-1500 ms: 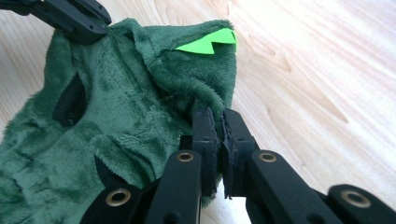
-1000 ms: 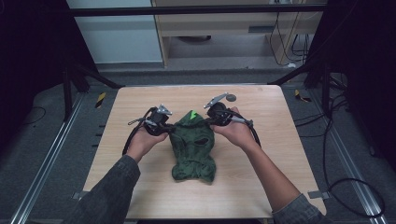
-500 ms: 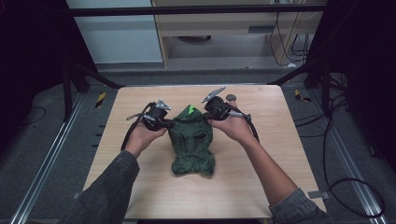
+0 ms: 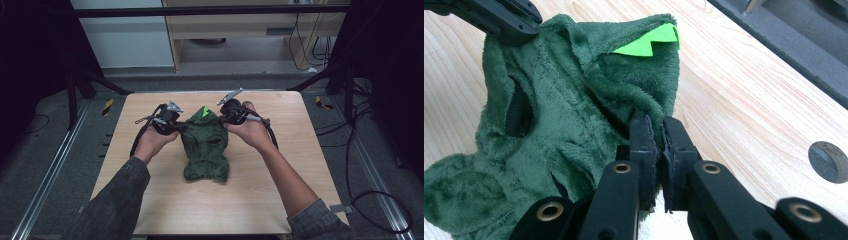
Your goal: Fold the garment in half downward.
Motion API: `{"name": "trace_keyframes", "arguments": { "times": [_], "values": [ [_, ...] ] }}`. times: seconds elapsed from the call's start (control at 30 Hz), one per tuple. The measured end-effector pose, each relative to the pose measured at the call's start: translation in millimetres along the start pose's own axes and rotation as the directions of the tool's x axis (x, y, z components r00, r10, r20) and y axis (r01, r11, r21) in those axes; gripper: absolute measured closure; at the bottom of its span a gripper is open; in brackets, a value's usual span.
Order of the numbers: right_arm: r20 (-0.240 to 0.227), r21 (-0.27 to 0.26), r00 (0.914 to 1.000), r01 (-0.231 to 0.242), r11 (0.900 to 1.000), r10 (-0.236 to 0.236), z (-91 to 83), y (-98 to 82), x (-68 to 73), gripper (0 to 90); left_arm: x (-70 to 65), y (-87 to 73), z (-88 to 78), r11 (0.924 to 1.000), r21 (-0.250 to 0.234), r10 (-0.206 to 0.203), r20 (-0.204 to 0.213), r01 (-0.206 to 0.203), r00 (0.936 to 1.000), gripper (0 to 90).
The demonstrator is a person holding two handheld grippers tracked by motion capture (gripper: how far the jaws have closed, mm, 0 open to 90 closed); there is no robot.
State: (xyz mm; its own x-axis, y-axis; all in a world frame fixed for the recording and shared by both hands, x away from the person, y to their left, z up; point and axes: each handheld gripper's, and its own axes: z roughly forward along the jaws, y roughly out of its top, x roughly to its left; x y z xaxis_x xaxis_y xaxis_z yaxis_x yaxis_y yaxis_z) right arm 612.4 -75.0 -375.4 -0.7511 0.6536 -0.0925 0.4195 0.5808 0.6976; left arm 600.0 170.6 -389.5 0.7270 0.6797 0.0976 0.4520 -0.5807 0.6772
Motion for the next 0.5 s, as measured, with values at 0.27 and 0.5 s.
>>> {"name": "trace_keyframes", "arguments": {
  "times": [0.27,0.5],
  "values": [
    [0.002,-0.006,1.0000,0.001,1.000,-0.001,-0.2,-9.7,1.5,85.2,-7.1,-3.2,1.7,0.9997,0.004,0.023,-0.004,-0.023,0.9997,82.5],
    [-0.004,0.003,1.0000,0.007,1.000,-0.007,1.8,-16.1,2.5,85.2,-6.6,-5.7,3.9,0.9999,0.009,0.013,0.007,-0.013,0.9999,82.5]
  ]
}}
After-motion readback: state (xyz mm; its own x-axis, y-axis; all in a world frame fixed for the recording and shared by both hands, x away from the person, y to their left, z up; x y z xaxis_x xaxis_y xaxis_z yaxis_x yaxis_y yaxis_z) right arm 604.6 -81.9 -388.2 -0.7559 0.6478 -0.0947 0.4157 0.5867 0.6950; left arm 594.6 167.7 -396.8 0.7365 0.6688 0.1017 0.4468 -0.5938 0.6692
